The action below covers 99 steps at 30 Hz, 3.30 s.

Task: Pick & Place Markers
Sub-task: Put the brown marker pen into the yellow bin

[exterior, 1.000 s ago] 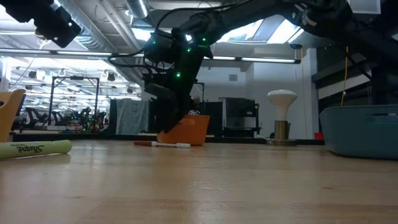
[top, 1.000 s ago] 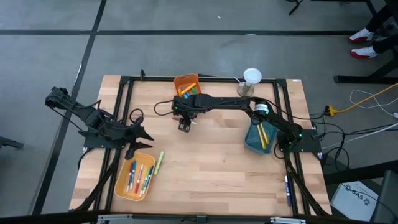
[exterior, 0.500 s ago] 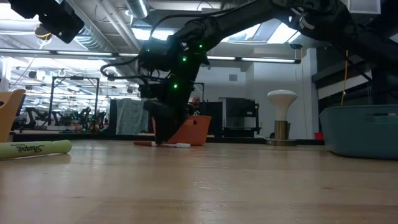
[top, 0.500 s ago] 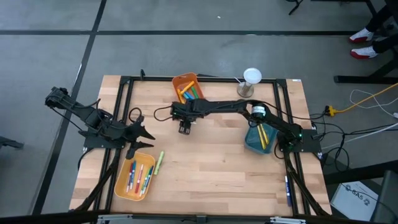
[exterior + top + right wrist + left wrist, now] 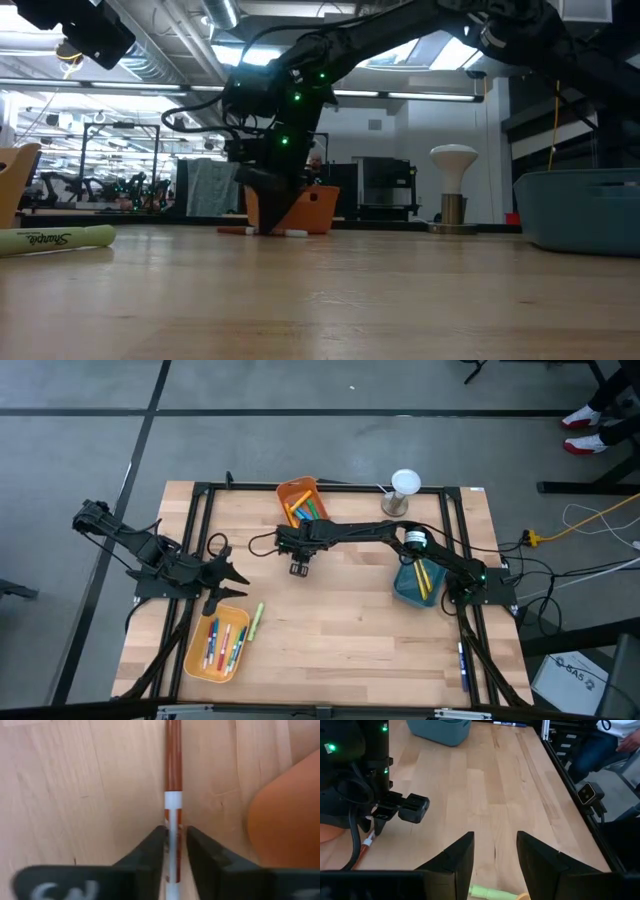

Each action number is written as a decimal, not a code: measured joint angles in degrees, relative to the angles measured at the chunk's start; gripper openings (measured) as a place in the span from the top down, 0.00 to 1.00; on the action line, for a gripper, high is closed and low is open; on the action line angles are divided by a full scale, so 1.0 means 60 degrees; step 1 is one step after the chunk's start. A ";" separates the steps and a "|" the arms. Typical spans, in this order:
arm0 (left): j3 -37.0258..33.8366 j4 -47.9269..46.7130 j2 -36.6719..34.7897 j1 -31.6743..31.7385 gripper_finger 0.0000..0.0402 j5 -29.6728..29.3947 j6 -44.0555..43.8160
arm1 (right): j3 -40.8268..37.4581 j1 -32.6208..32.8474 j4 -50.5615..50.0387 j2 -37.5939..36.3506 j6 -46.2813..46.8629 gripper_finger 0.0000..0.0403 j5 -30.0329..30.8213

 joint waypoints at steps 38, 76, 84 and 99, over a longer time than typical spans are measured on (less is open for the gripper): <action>0.0000 -0.0022 -0.0002 0.0000 0.64 -0.0063 0.0318 | 0.2053 0.1549 -0.0362 0.0033 -0.2948 0.66 -0.0284; 0.0000 -0.0108 0.0009 0.0004 0.64 -0.0063 0.0572 | 0.1921 0.1447 -0.0569 0.1132 -0.0005 0.38 -0.1215; -0.0004 -0.0111 0.0009 0.0004 0.64 -0.0064 0.0570 | 0.1943 0.1450 -0.0577 0.1445 0.0050 0.47 -0.1275; -0.0004 -0.0106 0.0009 0.0000 0.64 -0.0206 0.0568 | 0.1912 0.1464 -0.0484 0.1464 0.0239 0.76 -0.1319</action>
